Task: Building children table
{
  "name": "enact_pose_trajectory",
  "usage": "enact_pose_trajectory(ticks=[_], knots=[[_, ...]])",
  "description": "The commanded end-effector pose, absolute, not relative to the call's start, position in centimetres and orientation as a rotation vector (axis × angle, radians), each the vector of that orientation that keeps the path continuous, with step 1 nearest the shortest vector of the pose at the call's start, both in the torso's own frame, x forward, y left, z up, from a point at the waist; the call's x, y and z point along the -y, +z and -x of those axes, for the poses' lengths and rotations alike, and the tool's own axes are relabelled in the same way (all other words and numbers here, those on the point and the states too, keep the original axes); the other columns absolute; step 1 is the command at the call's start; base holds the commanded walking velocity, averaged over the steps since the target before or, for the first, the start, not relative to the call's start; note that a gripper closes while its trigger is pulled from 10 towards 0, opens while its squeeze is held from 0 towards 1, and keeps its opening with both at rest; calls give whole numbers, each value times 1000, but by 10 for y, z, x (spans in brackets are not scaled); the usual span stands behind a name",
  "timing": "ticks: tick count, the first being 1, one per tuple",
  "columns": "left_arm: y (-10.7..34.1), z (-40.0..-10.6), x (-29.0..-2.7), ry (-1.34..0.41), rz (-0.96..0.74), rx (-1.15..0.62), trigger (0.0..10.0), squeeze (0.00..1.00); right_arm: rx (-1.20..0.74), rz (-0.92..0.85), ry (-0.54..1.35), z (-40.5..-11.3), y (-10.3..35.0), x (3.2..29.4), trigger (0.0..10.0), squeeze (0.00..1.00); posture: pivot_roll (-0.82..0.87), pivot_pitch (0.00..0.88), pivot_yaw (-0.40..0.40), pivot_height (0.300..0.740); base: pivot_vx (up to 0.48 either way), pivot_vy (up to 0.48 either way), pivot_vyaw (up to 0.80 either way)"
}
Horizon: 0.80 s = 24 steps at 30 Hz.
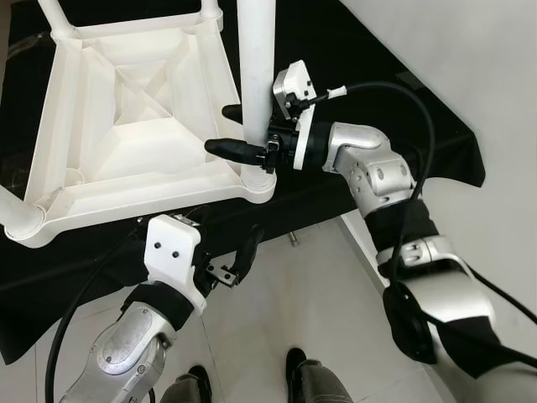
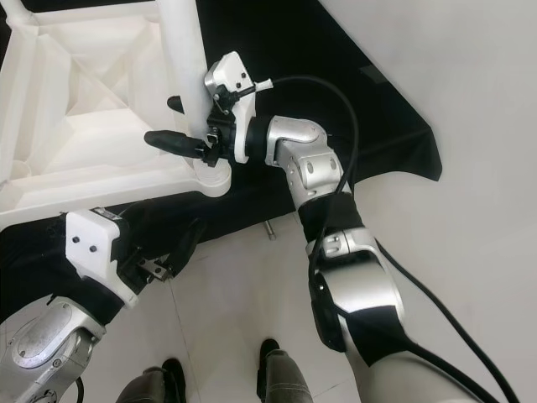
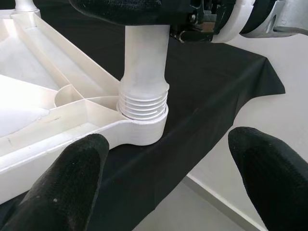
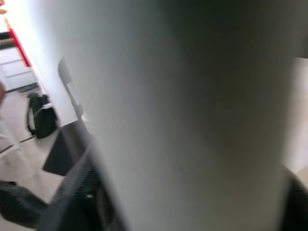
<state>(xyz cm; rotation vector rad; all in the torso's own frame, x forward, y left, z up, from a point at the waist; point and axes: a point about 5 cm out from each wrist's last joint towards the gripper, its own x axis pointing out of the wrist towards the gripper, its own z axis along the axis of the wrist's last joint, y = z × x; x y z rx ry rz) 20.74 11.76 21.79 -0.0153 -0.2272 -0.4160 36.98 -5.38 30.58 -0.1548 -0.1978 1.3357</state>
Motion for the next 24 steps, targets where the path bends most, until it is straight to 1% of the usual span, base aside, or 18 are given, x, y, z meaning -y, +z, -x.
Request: enact_pose_trajectory(ticks=[1, 4, 10, 13, 14, 15, 16, 17, 18, 19, 20, 21, 22, 23, 24], knots=[[219, -204, -118, -410, 14, 233, 10000, 0, 207, 148, 1399, -366, 305, 45, 0, 0, 19, 311, -38, 740, 0, 0, 0], [219, -203, -119, -410, 10, 226, 10000, 0, 193, 112, 1445, -368, 301, 50, 0, 0, 18, 320, -28, 740, 0, 0, 0], [219, -204, -119, -413, 16, 226, 10000, 0, 187, 68, 1424, -370, 293, 60, 0, 0, 6, 320, -30, 740, 0, 0, 0], [218, -205, -118, -419, 18, 227, 10000, 0, 122, 26, 1169, -376, 272, 72, 0, 0, -6, 320, -46, 740, 0, 0, 0], [218, -205, -118, -420, 18, 227, 10000, 0, 59, 47, 976, -379, 256, 75, 0, 0, -5, 320, -52, 740, 0, 0, 0], [218, -205, -118, -420, 17, 227, 10000, 0, 22, 69, 846, -379, 245, 79, 0, 0, -4, 320, -52, 740, 0, 0, 0], [218, -205, -118, -420, 17, 227, 10000, 0, 22, 69, 846, -379, 245, 79, 0, 0, -4, 320, -52, 740, 0, 0, 0], [218, -205, -118, -420, 17, 227, 10000, 0, -59, 87, 523, -379, 227, 92, 0, 0, -4, 320, -52, 740, 0, 0, 0], [218, -205, -118, -420, 17, 227, 10000, 0, -59, 87, 523, -379, 227, 92, 0, 0, -4, 320, -52, 740, 0, 0, 0], [218, -205, -119, -421, 17, 228, 10000, 0, -121, -2, 348, -369, 211, 99, 0, 0, -8, 319, -46, 740, 0, 0, 0], [218, -205, -119, -421, 17, 228, 10000, 0, -121, -2, 348, -369, 211, 99, 0, 0, -8, 319, -46, 740, 0, 0, 0], [218, -206, -119, -420, 18, 229, 10000, 0, -144, -51, 311, -360, 206, 94, 0, 0, -4, 325, -31, 740, 0, 0, 0], [218, -206, -119, -420, 18, 229, 10000, 0, -144, -51, 311, -360, 206, 94, 0, 0, -4, 325, -31, 740, 0, 0, 0], [218, -207, -118, -424, 20, 229, 10000, 0, -143, -85, 312, -358, 207, 87, 0, 0, -15, 304, -28, 740, 0, 0, 0], [218, -207, -118, -424, 20, 229, 10000, 0, -143, -85, 312, -358, 207, 87, 0, 0, -15, 304, -28, 740, 0, 0, 0]])
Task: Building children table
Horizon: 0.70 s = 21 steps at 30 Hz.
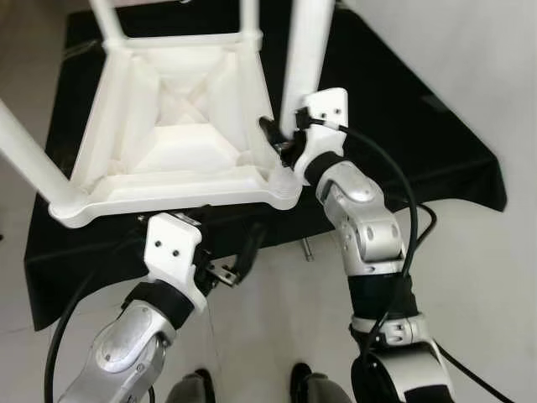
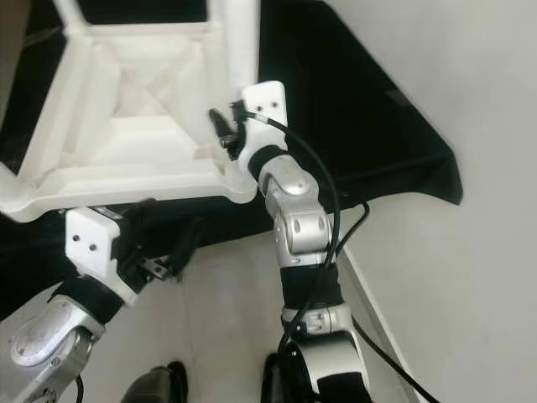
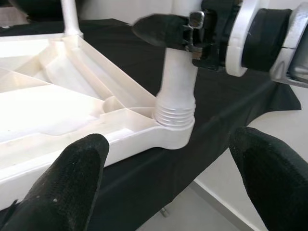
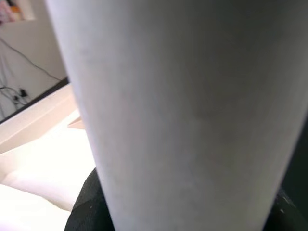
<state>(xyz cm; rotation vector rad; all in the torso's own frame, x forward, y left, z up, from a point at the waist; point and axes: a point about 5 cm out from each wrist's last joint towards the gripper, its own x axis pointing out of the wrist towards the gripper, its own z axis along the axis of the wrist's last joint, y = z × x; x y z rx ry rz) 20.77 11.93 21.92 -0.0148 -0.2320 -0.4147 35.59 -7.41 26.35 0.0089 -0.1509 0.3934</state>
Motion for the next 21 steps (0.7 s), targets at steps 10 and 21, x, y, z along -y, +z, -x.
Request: enact_pose_trajectory(ticks=[10, 21], knots=[[216, -210, -117, -405, 29, 237, 10000, 0, 12, -231, 675, -361, 256, 29, 10000, 1000, -35, 292, -54, 740, 0, 0, 0], [217, -207, -119, -394, 25, 235, 10000, 0, 124, -93, 1164, -367, 284, 35, 10000, 0, -21, 301, -55, 740, 0, 0, 0]])
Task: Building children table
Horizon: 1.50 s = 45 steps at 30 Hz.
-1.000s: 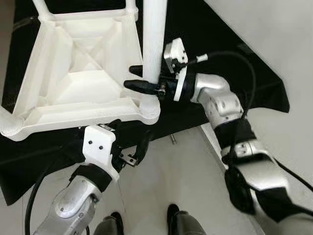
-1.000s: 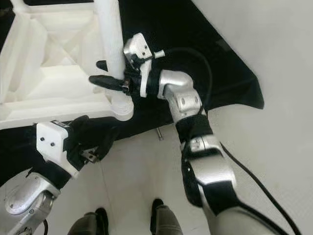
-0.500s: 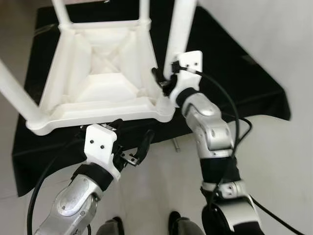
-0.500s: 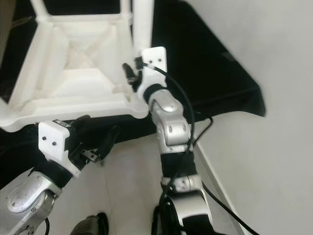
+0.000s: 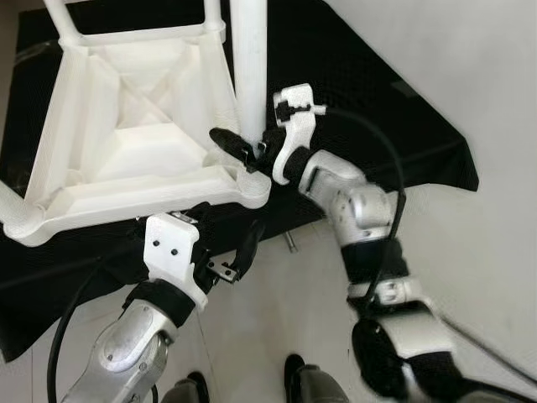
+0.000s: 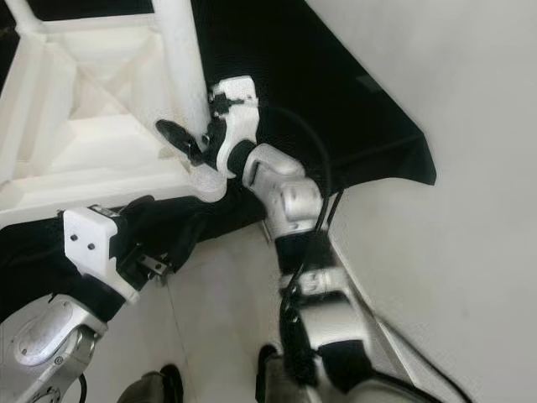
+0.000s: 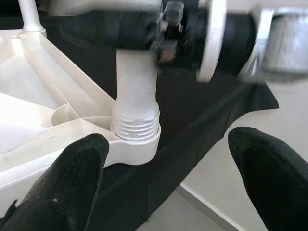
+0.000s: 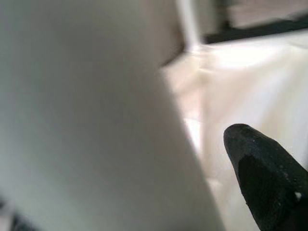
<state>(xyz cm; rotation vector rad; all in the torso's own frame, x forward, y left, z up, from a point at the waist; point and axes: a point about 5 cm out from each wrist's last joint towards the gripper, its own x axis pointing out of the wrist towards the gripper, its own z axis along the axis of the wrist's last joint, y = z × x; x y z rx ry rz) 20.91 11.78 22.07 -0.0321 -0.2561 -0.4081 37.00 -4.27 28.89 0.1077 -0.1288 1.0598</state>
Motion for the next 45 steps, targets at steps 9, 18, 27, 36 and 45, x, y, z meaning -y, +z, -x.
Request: enact_pose_trajectory(ticks=[9, 18, 27, 36, 45], knots=[[217, -205, -121, -381, 20, 232, 10000, 0, 163, -3, 1361, -370, 295, 35, 10000, 0, 1, 310, -54, 740, 0, 0, 0], [217, -204, -122, -380, 20, 231, 10000, 0, 140, 69, 1512, -370, 298, 35, 0, 0, -1, 312, -52, 740, 0, 0, 0], [217, -206, -122, -383, 17, 235, 10000, 0, 106, 4, 1079, -387, 279, 48, 0, 0, -21, 310, -65, 740, 0, 0, 0], [219, -209, -123, -387, 21, 241, 10000, 0, -67, -86, 401, -357, 220, 54, 0, 0, -29, 306, -37, 740, 0, 0, 0], [221, -214, -123, -393, 18, 254, 10000, 0, -29, -140, 611, -356, 229, 11, 8627, 0, -20, 277, -45, 740, 0, 0, 0]])
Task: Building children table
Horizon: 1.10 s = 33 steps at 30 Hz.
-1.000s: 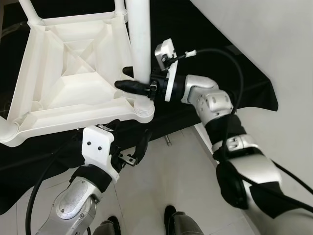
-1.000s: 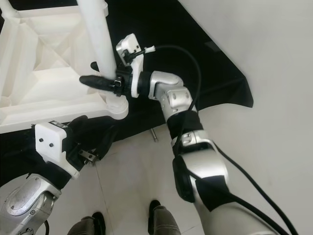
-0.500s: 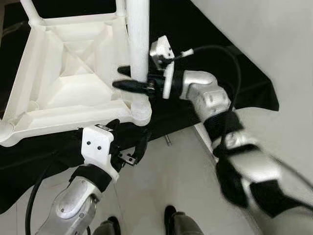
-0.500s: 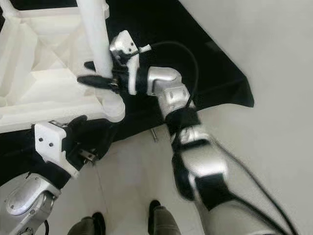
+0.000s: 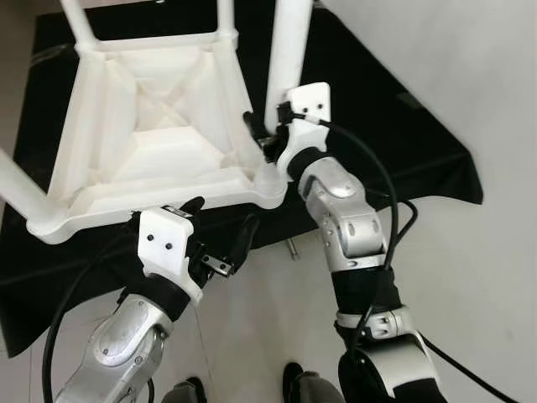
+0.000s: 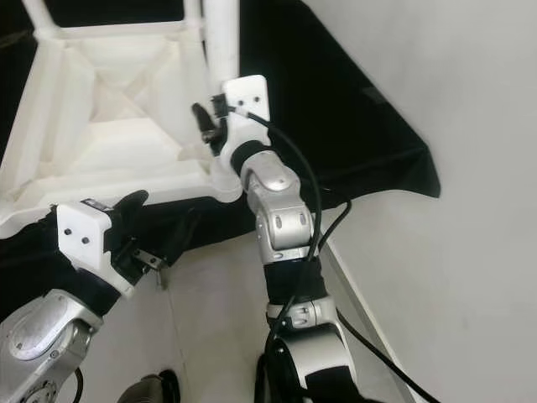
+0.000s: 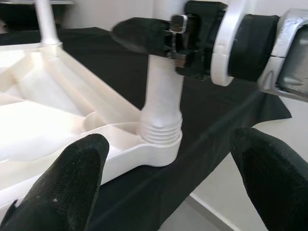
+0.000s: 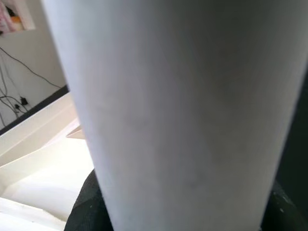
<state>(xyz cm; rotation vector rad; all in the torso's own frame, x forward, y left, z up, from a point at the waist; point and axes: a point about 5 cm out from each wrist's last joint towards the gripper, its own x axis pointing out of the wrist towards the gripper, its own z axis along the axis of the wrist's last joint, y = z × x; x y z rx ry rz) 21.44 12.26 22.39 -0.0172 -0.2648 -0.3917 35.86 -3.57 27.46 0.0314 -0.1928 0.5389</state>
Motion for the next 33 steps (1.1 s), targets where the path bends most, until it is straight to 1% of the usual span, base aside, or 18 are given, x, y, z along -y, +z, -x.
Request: enact_pose_trajectory(ticks=[1, 2, 7, 8, 9, 10, 11, 14, 17, 18, 19, 20, 21, 22, 24, 27, 32, 33], knots=[[222, -215, -124, -385, 15, 260, 10000, 0, -12, -131, 652, -357, 233, 6, 10000, 0, -19, 276, -46, 740, 0, 0, 0], [222, -215, -124, -378, 15, 261, 10000, 0, 25, -143, 743, -357, 240, 1, 10000, 1000, -19, 275, -47, 740, 0, 0, 0], [221, -214, -123, -374, 18, 259, 10000, 0, 80, -163, 819, -347, 255, -1, 10000, 1000, -14, 276, -49, 740, 0, 0, 0], [220, -214, -122, -375, 18, 258, 10000, 0, 99, -152, 876, -348, 260, 2, 10000, 1000, -12, 275, -50, 740, 0, 0, 0], [220, -213, -122, -374, 19, 257, 10000, 0, 114, -136, 971, -350, 265, 5, 10000, 0, -7, 279, -52, 740, 0, 0, 0], [220, -213, -123, -373, 20, 256, 10000, 0, 128, -100, 1046, -351, 269, 10, 10000, 0, -4, 280, -52, 740, 0, 0, 0], [220, -213, -123, -373, 20, 256, 10000, 0, 128, -100, 1046, -351, 269, 10, 10000, 0, -4, 280, -52, 740, 0, 0, 0], [221, -211, -123, -372, 21, 255, 10000, 0, 144, -13, 1202, -354, 277, 20, 10000, 0, 3, 289, -52, 740, 0, 0, 0], [221, -210, -123, -372, 22, 253, 10000, 0, 153, 35, 1257, -355, 280, 25, 10000, 0, 5, 290, -51, 740, 0, 0, 0], [221, -209, -123, -374, 21, 249, 10000, 0, 154, 121, 1360, -356, 283, 30, 10000, 0, 27, 308, -46, 740, 0, 0, 0], [221, -209, -123, -374, 21, 249, 10000, 0, 154, 121, 1360, -356, 283, 30, 10000, 0, 27, 308, -46, 740, 0, 0, 0], [221, -208, -123, -374, 22, 246, 10000, 0, 155, 200, 1452, -356, 287, 36, 10000, 0, 37, 314, -46, 740, 0, 0, 0], [221, -208, -123, -374, 22, 246, 10000, 0, 155, 200, 1452, -356, 287, 36, 10000, 0, 37, 314, -46, 740, 0, 0, 0], [222, -207, -122, -375, 22, 245, 10000, 0, 151, 250, 1511, -356, 289, 40, 10000, 0, 41, 316, -46, 740, 0, 0, 0], [222, -207, -122, -375, 22, 245, 10000, 0, 151, 250, 1511, -356, 289, 40, 10000, 0, 41, 316, -46, 740, 0, 0, 0], [221, -202, -127, -364, 14, 231, 10000, 0, 117, 251, 1564, -363, 295, 54, 10000, 0, 61, 334, -47, 740, 0, 0, 0], [220, -199, -127, -361, 13, 226, 10000, 0, 94, 241, 1569, -367, 295, 58, 10000, 0, 67, 342, -46, 740, 0, 0, 0], [221, -199, -127, -362, 14, 227, 10000, 0, 86, 244, 1570, -368, 294, 60, 7490, 0, 66, 344, -45, 740, 0, 0, 0]])
